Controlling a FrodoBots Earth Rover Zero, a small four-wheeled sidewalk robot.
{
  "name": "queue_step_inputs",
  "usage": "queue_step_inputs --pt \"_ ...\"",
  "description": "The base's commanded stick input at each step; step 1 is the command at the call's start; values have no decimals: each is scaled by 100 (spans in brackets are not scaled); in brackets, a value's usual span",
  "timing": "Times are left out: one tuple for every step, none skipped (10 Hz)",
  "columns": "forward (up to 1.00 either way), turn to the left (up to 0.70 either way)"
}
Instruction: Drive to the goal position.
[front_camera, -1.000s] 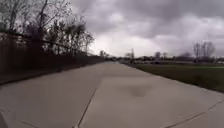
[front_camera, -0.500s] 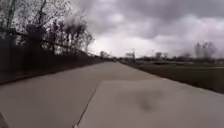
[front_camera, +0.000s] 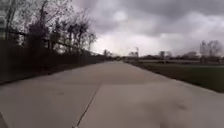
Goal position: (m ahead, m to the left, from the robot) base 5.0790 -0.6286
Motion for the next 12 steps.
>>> queue_step_inputs --pt "100 0" --pt "100 0" --pt "100 0" --pt "100 0" --pt "100 0" --pt "100 0" --pt "100 0" --pt "100 0" --pt "100 0" --pt "31 0" --pt "0 0" --pt "0 0"
